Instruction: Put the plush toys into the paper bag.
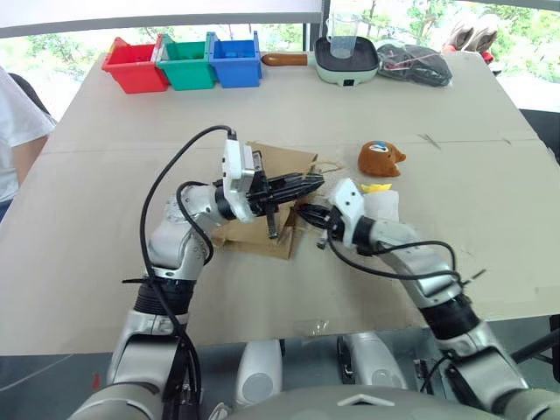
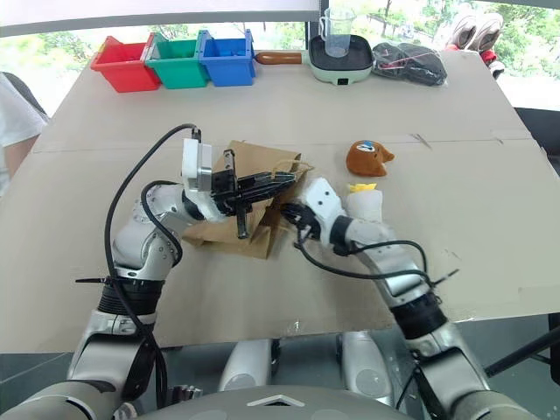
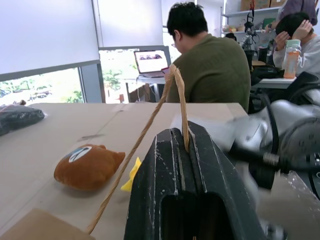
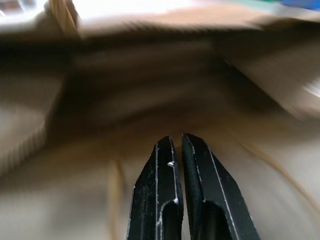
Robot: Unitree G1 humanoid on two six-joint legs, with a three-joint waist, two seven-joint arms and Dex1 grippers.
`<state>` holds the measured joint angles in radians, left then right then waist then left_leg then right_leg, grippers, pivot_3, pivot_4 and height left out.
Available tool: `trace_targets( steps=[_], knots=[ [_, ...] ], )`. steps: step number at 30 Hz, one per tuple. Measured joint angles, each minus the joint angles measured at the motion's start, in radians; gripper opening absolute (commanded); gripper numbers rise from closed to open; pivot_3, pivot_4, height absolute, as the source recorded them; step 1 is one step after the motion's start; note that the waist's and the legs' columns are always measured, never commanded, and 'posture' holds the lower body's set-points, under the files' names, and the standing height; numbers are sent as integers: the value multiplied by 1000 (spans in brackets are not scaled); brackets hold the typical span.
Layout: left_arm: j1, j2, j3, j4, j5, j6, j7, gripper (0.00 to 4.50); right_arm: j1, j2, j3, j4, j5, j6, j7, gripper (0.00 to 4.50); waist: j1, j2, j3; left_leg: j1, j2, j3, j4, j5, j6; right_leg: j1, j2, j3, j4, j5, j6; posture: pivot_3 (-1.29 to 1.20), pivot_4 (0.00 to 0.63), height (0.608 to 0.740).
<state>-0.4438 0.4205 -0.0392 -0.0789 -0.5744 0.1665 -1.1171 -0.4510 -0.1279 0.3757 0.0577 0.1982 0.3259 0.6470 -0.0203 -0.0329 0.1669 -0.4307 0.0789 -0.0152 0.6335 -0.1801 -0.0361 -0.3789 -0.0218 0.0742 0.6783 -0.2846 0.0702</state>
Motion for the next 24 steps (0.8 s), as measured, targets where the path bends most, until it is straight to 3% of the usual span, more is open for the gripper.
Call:
trace_targets(
  steps=[7,13,16,24],
  knots=[
    [-8,-25,51,-40,40,-5,174,0,-80,138,42,301,-96,-129,-26,35,1,0,0,2,0,-1,0,0,0,0,1,0,1,0,0,0,150,740],
    [-100,-58,149,-17,117,12,442,0,-158,261,58,451,-257,-163,-317,35,-14,2,-1,6,0,-14,0,0,-1,1,9,0,2,2,-3,0,150,740],
    [-97,-58,168,-20,122,71,527,0,-184,263,59,484,-285,-176,-375,35,-14,4,-2,7,-1,-15,-1,1,-1,2,8,0,2,2,-3,0,150,740],
    [-11,-14,182,-57,109,108,500,0,-187,259,15,417,-248,-92,-294,35,-18,5,-2,1,-1,-16,-2,1,-2,-1,8,0,1,3,-4,0,150,740]
  ],
)
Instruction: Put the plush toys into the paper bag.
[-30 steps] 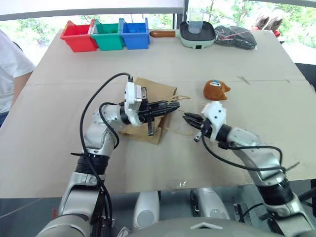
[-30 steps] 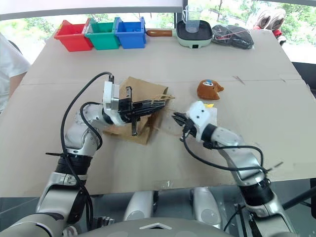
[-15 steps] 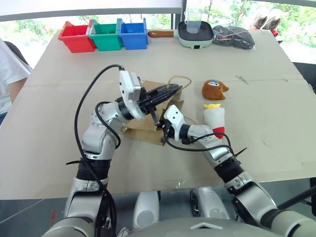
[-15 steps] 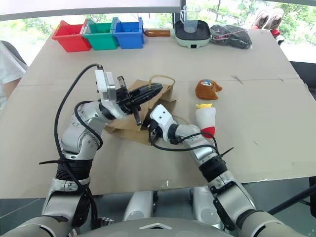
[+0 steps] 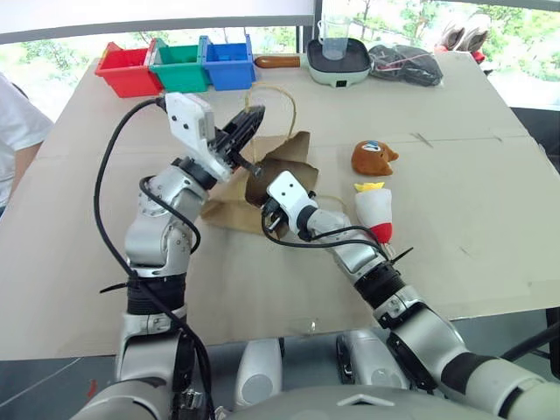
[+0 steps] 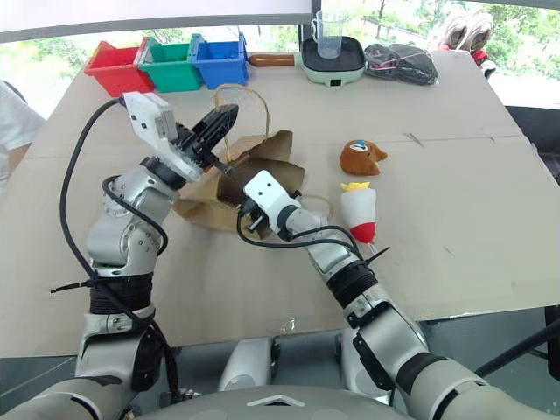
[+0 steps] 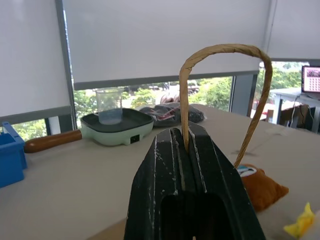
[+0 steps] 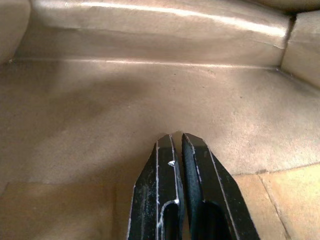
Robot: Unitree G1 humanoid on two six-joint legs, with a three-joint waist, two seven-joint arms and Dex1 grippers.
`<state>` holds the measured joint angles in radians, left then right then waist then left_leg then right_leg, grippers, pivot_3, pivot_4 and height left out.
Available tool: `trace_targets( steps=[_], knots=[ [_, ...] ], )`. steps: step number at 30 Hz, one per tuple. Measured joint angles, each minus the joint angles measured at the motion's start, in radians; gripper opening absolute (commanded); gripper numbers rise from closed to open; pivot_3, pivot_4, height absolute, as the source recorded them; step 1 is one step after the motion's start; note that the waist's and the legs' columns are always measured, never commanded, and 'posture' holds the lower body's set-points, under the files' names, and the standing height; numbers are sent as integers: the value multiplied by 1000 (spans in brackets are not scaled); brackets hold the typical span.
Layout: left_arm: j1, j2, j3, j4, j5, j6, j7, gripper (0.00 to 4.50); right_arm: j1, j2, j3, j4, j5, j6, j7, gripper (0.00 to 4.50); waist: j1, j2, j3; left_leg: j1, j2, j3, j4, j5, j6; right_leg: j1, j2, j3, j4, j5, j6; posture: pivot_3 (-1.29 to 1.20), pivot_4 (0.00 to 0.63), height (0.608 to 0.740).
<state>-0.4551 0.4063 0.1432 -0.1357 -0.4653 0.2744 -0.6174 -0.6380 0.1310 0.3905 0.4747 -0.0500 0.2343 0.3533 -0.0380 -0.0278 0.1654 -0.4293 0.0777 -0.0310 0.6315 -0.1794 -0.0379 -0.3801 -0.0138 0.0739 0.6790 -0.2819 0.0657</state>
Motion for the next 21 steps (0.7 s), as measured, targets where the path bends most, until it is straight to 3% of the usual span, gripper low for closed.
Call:
trace_targets(
  steps=[1,4,11,18,21],
  knots=[
    [12,8,1,-6,-17,4,-24,0,16,-3,-12,-30,13,23,13,35,0,0,0,-2,0,0,0,0,0,-1,0,0,-1,0,0,0,150,740],
    [28,27,4,-11,-65,8,-93,0,49,-15,-39,-118,52,96,52,738,0,1,1,-2,-1,0,-1,0,0,-2,-1,-1,-1,0,0,0,150,740],
    [17,98,40,63,-126,3,-261,0,137,-156,-55,-440,128,328,161,4097,0,2,2,-2,-1,0,-2,0,0,-2,-1,-1,-2,0,0,0,150,740],
    [-6,120,43,86,-128,3,-334,0,168,-289,-100,-737,184,531,185,4097,-1,2,3,-2,-1,0,-4,0,0,-3,-1,-1,-3,-1,0,0,150,740],
    [-12,128,46,93,-150,4,-376,0,232,-373,-182,-949,204,687,158,4097,2,2,3,-4,-1,0,-5,0,0,-4,-2,-1,-5,-1,0,0,150,740]
  ],
)
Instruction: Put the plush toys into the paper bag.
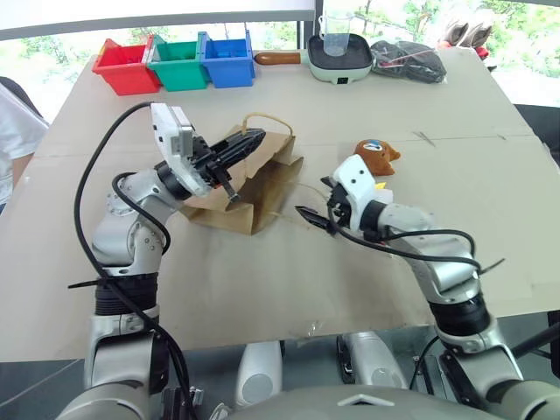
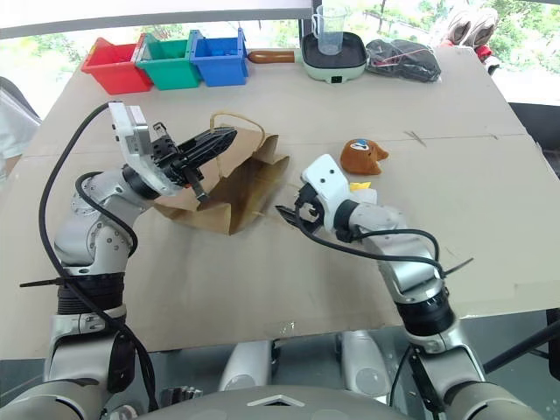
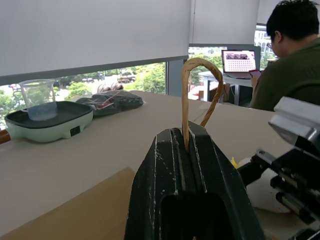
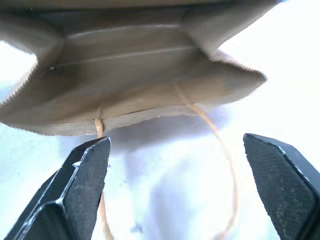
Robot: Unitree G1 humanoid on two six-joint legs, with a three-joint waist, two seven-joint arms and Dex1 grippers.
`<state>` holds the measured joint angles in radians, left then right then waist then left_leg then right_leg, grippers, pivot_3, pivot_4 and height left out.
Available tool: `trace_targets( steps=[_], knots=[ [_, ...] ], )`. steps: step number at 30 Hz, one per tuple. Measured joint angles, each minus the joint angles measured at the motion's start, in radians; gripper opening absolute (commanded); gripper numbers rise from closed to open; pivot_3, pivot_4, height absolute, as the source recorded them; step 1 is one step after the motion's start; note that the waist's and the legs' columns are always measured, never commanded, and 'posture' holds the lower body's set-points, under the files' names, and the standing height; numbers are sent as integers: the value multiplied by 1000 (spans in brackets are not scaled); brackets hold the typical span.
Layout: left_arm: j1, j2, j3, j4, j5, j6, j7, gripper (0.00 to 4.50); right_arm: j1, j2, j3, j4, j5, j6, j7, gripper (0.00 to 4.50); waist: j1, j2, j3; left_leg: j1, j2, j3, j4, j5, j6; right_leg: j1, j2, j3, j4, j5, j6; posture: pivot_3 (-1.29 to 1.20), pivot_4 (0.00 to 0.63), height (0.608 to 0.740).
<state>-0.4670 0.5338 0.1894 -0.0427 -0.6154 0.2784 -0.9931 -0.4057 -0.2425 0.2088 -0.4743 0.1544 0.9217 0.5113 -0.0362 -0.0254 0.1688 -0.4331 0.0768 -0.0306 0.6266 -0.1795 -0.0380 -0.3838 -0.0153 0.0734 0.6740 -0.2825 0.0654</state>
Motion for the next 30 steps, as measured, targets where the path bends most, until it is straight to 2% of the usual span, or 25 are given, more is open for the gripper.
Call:
trace_targets(
  steps=[2,4,6,7,9,13,16,21,25,28,30],
  knots=[
    [-1,-3,6,0,-19,0,-16,0,58,-76,-96,-138,-20,152,-56,4097,8,0,0,-1,-1,1,-1,0,0,0,-2,0,-3,0,0,0,150,740],
    [-1,-12,7,-1,-36,0,-20,0,86,-99,-162,-188,-38,265,-106,4097,7,-1,0,0,-1,1,-1,0,0,0,-2,0,-4,0,0,0,150,740],
    [-1,-28,3,-6,-39,0,-20,0,112,-103,-179,-218,-39,328,-128,4097,5,-1,0,1,-1,1,-3,0,0,0,-2,1,-4,0,0,0,150,740],
    [-1,-43,-5,-9,-39,-1,-17,0,144,-120,-174,-230,-38,372,-140,3867,4,-1,0,1,-1,1,-4,0,0,1,-2,1,-4,0,0,0,150,740],
    [-1,-58,-8,-9,-39,-1,-14,0,174,-123,-166,-228,-32,391,-147,3344,2,-1,0,1,-1,1,-4,0,0,0,-2,1,-5,0,0,0,150,740],
    [-1,-73,-25,-10,-39,-1,-14,0,189,-113,-139,-219,-25,352,-154,1395,-2,-1,0,1,-1,1,-4,0,0,1,-2,1,-6,0,0,0,150,740],
    [-1,-75,-24,-10,-43,-1,-11,0,196,-98,-145,-214,-12,314,-161,92,0,-1,0,1,-1,1,-4,0,0,2,-2,1,-8,0,1,0,150,740],
    [-2,-87,-24,-10,-66,21,2,0,203,-84,-222,-220,66,237,-107,34,0,-1,0,0,-2,1,-5,0,0,3,-2,1,-11,0,1,0,150,740],
    [-1,-96,-28,-27,-80,39,8,0,83,-1,-324,-232,228,243,-43,34,-7,-1,1,2,-1,1,-8,0,0,3,-1,1,-11,0,1,0,150,740],
    [-1,-112,-43,-47,-86,42,15,0,-19,28,-300,-208,289,250,-36,34,-5,-1,1,2,-1,-1,-9,0,0,3,0,0,-11,0,0,0,150,740],
    [-3,-118,-44,-51,-86,42,22,0,-82,64,-270,-123,300,263,-48,34,-5,-1,1,2,-2,-1,-10,0,0,3,-1,0,-11,0,0,0,150,740]
  ],
)
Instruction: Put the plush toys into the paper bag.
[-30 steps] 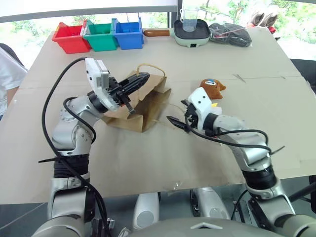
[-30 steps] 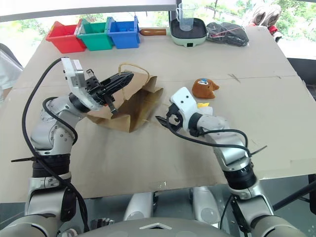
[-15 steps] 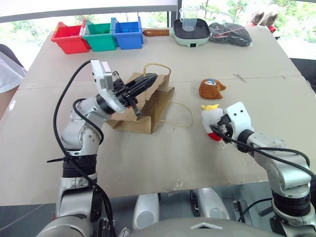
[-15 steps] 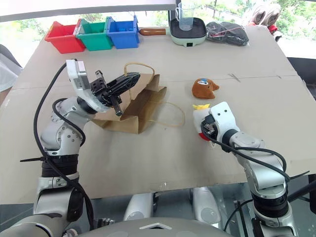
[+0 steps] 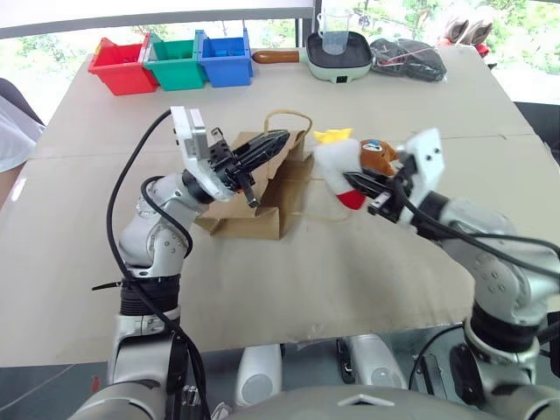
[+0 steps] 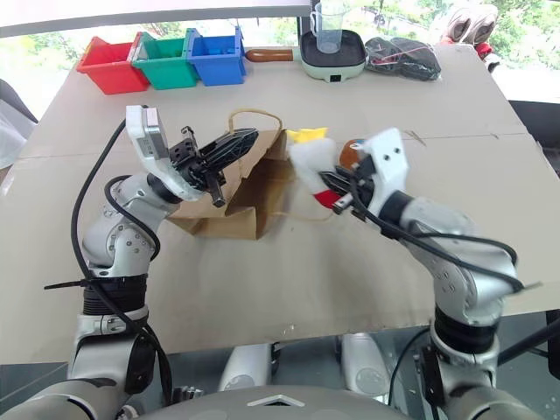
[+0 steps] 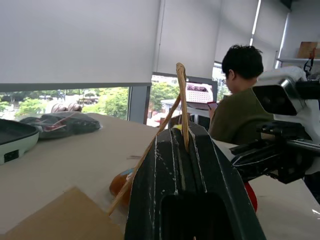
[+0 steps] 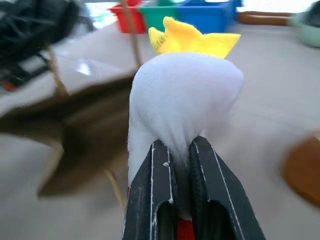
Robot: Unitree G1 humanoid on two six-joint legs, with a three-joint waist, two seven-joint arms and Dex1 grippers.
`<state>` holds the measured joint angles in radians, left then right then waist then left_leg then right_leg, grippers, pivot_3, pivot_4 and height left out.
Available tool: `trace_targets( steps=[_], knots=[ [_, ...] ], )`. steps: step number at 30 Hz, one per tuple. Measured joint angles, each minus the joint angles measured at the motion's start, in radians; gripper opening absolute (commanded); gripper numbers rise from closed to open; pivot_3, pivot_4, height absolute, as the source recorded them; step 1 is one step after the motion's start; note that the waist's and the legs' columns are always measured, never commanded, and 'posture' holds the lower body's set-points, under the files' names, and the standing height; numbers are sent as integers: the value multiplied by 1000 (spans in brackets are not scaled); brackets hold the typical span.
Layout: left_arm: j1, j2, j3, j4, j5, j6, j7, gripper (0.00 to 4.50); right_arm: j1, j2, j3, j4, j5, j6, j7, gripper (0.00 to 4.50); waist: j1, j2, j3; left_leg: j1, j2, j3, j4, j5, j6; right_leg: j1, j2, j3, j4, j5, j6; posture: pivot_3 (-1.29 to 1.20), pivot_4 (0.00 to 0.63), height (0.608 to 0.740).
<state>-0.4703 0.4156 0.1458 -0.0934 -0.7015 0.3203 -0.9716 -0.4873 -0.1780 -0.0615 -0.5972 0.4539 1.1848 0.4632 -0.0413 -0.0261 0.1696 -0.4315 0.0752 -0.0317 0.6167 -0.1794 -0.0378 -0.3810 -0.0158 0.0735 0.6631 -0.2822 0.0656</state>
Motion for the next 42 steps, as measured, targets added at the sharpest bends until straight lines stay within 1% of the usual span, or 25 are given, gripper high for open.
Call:
trace_targets(
  steps=[3,6,11,13,16,17,18,20,21,23,24,27,30,34,36,38,40,42],
  knots=[
    [-10,-31,-9,-10,-1,0,20,0,-91,73,49,186,-1,44,-42,34,0,0,0,0,0,0,0,0,0,0,0,0,0,0,0,0,150,740],
    [-11,-37,-16,-26,-2,0,39,0,-104,88,121,317,-2,59,-49,34,5,0,0,-1,-1,0,-1,0,0,0,-1,0,-1,0,0,0,150,740],
    [9,-50,-34,-54,0,-2,46,0,-138,132,132,423,24,62,-32,34,1,0,0,-1,-1,0,-1,0,0,0,0,0,0,0,0,0,150,740],
    [31,-53,-49,-68,2,-2,41,0,-175,153,139,479,32,47,-19,34,-3,0,0,0,0,0,-1,0,0,0,0,0,0,0,0,0,150,740],
    [63,-56,-61,-92,-1,0,41,0,-255,194,133,627,30,-22,-6,34,-4,1,0,0,0,0,-1,0,0,-1,0,0,0,0,0,0,150,740],
    [69,-59,-70,-99,-3,0,43,0,-280,207,130,682,25,-57,-3,689,-2,1,0,0,0,0,-1,0,0,-1,0,0,0,0,0,0,150,740],
    [75,-60,-63,-104,-7,0,49,0,-298,216,130,735,20,-96,10,1003,-1,0,0,0,0,0,-1,0,0,0,0,0,0,0,0,0,150,740],
    [92,-60,-57,-115,-9,1,59,0,-309,232,129,812,20,-149,37,2023,3,1,0,-1,-1,0,-1,0,0,0,0,0,-1,0,0,0,150,740],
    [95,-60,-57,-115,-9,2,62,0,-308,234,130,830,20,-158,41,2621,4,1,1,-2,-1,0,-1,0,0,-1,0,-1,-1,0,0,0,150,740],
    [98,-58,-47,-115,-10,1,70,0,-282,220,133,810,27,-163,56,3602,5,1,1,-2,-1,0,-1,0,0,-1,0,-1,-1,0,0,0,150,740],
    [99,-57,-42,-115,-11,1,72,0,-278,217,133,806,29,-163,57,3855,5,1,1,-1,-1,0,-1,0,0,-1,0,-1,-1,0,0,0,150,740],
    [116,-34,-7,-114,-9,-3,79,0,-196,121,139,657,45,-137,74,3855,6,1,1,-1,-1,0,-2,0,0,-1,-1,-1,-1,0,0,0,150,740],
    [134,-11,19,-109,-4,-13,82,0,-97,-58,140,432,48,-128,100,3855,8,2,1,-1,-1,0,-2,0,0,-1,-1,-1,-2,0,0,0,150,740],
    [133,-8,32,-93,11,-29,85,0,-57,-179,91,286,65,-137,118,3855,-3,2,1,0,0,0,-2,0,0,-1,0,0,-1,0,0,0,150,740],
    [133,-8,33,-90,14,-35,88,0,-61,-207,61,288,48,-169,97,3855,-2,2,1,0,0,0,-2,0,0,-1,0,0,-1,0,0,0,150,740],
    [127,-9,33,-87,15,-43,96,0,-97,-252,78,367,-30,-232,64,3855,-1,2,1,0,-1,0,-1,0,0,-1,0,1,-1,0,0,0,150,740],
    [118,-10,34,-84,17,-44,101,0,-141,-283,107,483,-118,-293,29,3855,0,2,1,0,-1,1,-1,0,0,-1,-1,1,-2,0,0,0,150,740],
    [115,-10,35,-80,19,-46,103,0,-191,-285,142,622,-186,-343,5,3855,0,2,1,0,-1,1,-1,0,0,-1,-1,1,-2,0,0,0,150,740]
  ],
)
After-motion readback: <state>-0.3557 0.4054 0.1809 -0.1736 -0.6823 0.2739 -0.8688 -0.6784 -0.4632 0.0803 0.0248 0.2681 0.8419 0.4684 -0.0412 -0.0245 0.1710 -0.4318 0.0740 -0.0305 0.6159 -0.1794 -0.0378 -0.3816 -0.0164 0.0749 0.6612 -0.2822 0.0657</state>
